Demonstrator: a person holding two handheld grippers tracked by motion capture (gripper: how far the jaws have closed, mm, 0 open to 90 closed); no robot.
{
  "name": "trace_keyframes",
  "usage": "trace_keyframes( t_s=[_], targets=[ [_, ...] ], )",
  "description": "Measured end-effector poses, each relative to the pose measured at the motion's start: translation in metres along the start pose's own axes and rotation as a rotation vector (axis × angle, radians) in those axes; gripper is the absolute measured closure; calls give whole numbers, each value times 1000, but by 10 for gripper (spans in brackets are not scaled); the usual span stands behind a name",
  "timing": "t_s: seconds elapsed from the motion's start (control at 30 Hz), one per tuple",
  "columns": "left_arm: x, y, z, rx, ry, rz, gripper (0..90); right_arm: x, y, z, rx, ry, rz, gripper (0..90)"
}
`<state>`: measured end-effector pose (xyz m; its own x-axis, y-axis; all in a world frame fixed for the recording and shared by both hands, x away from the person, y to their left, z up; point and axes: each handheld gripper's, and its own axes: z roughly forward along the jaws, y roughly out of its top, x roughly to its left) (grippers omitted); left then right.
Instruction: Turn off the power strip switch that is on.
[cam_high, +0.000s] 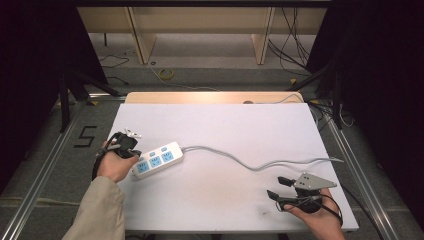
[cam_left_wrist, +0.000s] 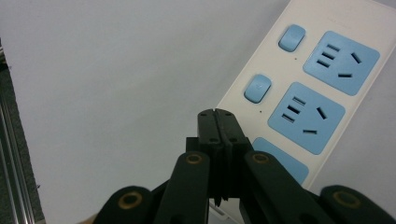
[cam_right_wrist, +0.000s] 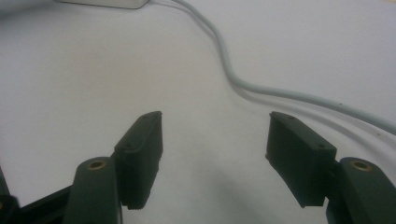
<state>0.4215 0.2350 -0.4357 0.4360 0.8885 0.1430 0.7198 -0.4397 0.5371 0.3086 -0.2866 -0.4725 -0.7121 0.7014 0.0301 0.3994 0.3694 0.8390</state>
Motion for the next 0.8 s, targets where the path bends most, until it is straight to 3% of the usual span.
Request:
trace_keyframes(
  t_s=[0.8],
  targets=[
    [1, 2, 8, 11, -4, 90, 899, 0, 0, 0, -3, -1, -3, 369]
  ],
)
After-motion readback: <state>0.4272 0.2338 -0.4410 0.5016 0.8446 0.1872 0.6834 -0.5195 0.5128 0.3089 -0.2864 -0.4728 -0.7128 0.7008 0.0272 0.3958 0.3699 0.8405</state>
